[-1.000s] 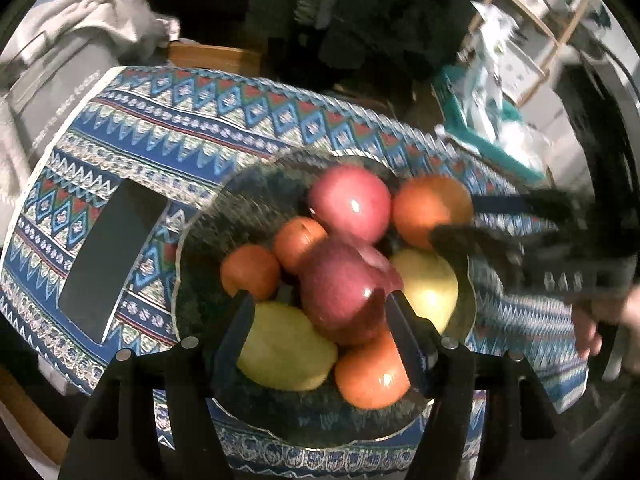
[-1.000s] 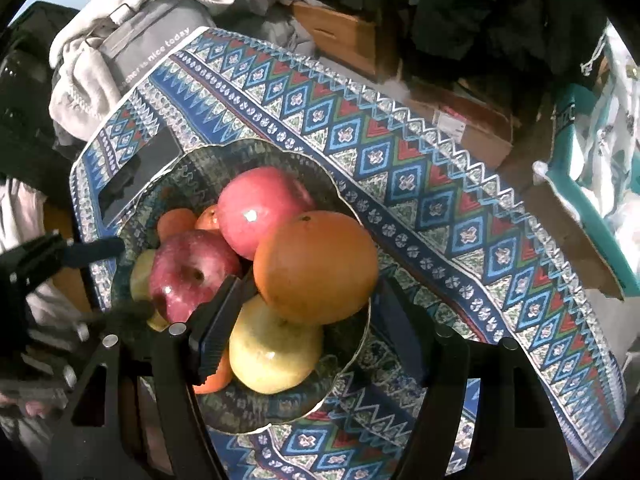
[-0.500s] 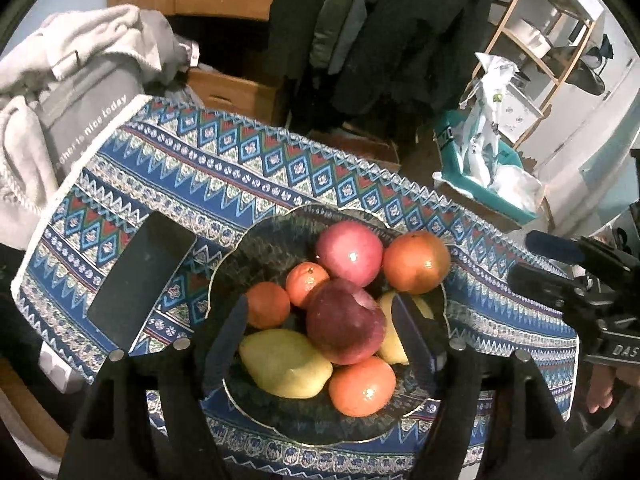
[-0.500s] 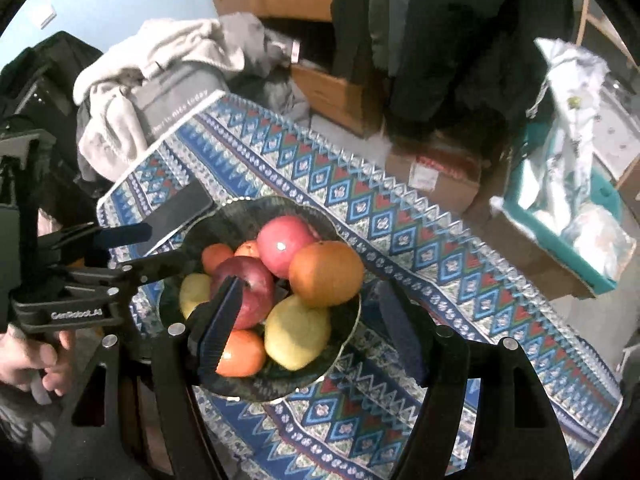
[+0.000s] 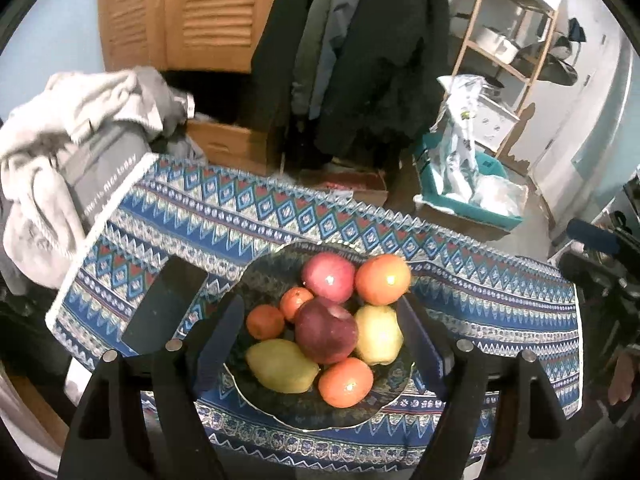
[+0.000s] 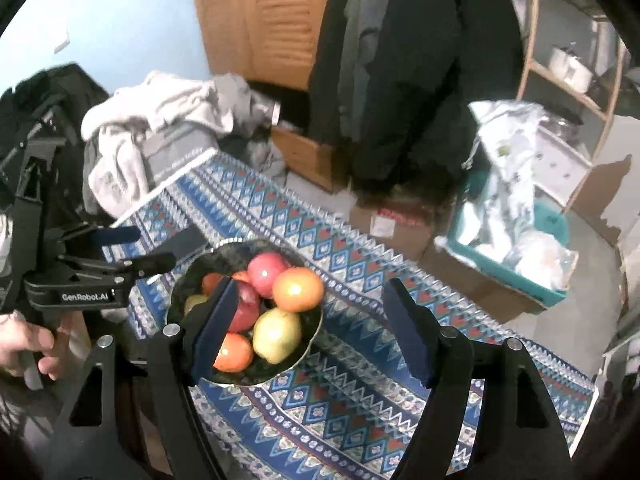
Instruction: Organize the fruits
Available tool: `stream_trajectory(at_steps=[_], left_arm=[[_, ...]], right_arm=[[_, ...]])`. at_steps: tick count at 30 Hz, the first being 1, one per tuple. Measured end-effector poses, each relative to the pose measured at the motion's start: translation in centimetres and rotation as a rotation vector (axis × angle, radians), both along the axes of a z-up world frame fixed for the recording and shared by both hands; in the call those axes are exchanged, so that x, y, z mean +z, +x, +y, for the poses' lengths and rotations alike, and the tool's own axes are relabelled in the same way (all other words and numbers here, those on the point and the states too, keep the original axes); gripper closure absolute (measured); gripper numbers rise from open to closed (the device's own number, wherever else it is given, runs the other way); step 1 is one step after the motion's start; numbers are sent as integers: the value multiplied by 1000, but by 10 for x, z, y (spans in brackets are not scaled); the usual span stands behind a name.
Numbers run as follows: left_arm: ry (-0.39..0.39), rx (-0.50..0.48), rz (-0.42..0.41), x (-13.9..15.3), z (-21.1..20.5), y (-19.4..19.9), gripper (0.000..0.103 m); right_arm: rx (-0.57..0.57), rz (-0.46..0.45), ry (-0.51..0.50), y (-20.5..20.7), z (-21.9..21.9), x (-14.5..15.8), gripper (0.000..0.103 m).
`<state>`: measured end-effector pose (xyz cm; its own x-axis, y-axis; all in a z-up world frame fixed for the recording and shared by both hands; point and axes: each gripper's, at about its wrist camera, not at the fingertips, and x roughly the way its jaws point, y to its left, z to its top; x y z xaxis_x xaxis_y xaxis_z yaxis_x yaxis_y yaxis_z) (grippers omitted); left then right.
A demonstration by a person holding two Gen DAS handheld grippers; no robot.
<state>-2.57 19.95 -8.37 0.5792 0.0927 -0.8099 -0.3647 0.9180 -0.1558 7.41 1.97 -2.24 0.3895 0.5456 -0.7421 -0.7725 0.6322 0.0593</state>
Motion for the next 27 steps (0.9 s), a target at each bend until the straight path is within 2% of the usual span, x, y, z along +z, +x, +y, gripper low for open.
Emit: stream_trajectory(at_steps=[3, 9, 12, 19, 22, 27], left_arm=[[35, -14, -34, 16, -9, -4, 16], [111, -43, -86, 43, -28, -9, 15], [117, -44, -106, 51, -33, -11, 10], [97, -49, -146, 69, -41, -13, 7], [121, -40, -169, 77, -46, -14, 1], [160, -16, -186, 84, -53, -14, 1]], right_arm=[[-27, -47, 27, -4, -14, 16, 24], [-95, -121, 112, -14, -46, 39, 19], [-116, -146, 132, -20, -59, 46, 19], [-129, -168, 162, -28, -78, 54, 18], [-130, -189, 157, -31, -83, 55, 18], [-130, -177, 159, -30, -89, 51, 18]])
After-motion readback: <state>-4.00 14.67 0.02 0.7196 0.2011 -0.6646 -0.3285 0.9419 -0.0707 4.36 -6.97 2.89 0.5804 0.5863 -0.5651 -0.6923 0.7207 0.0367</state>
